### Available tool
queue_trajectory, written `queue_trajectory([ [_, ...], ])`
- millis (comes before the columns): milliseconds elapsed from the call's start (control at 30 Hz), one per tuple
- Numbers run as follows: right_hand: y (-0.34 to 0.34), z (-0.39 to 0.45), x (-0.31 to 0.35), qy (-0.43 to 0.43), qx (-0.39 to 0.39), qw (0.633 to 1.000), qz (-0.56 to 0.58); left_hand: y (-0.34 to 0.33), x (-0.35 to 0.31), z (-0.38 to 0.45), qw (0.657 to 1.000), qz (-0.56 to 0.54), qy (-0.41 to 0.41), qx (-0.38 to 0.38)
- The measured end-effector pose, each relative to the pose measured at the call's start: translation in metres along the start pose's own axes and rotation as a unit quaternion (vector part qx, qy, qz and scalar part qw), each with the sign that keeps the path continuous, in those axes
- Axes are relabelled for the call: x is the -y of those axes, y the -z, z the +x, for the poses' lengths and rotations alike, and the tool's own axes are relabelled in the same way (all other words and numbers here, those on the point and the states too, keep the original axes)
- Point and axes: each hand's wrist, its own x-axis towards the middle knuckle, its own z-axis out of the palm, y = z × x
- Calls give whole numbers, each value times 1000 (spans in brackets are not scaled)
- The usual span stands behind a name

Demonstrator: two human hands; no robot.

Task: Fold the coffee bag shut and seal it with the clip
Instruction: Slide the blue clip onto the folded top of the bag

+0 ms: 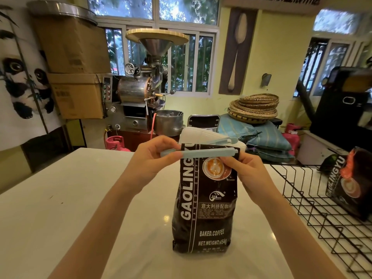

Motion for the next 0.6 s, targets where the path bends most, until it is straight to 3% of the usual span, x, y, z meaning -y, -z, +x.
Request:
queue_trajectory([
  [433, -7, -4, 0, 79, -9, 997, -24, -23, 7, 7, 999, -41, 0, -4],
  [600, -8, -6, 4, 128, 29, 990, -44, -23, 6, 10, 999, -43, 3, -10],
])
